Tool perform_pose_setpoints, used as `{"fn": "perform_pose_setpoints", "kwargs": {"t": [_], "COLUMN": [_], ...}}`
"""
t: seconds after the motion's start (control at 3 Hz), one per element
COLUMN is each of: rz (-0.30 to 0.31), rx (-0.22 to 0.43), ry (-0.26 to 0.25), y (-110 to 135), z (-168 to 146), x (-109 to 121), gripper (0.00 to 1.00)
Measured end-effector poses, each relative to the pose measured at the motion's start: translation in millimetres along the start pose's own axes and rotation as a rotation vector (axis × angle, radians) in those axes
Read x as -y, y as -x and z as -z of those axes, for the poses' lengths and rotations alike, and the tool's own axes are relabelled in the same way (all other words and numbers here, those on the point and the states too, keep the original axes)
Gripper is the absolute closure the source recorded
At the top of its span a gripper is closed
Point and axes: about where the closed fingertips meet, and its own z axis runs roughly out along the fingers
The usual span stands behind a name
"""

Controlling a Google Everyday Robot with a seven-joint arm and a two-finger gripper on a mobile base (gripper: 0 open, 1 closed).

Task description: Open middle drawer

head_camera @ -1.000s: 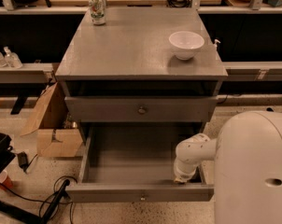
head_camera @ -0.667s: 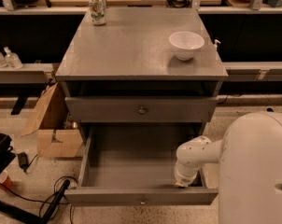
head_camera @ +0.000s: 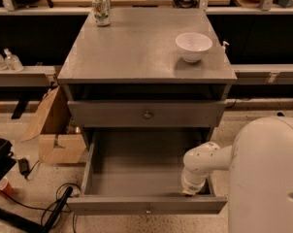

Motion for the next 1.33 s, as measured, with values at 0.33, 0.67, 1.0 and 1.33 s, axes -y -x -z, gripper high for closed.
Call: {"fn": "perform_pose_setpoints", "kwargs": {"t": [0.33,0.67,1.0,1.33], "rz": [0.000,0.000,0.000,0.000], "rx": [0.000,0.000,0.000,0.000], "ry": [0.000,0.000,0.000,0.000], "y": [0.2,0.2,0.3,0.3], "z": [0.0,0.0,0.0,0.0], "x": [1.0,1.3,1.6,1.6], "gripper": [0.87,0.64,0.40,0.15]}}
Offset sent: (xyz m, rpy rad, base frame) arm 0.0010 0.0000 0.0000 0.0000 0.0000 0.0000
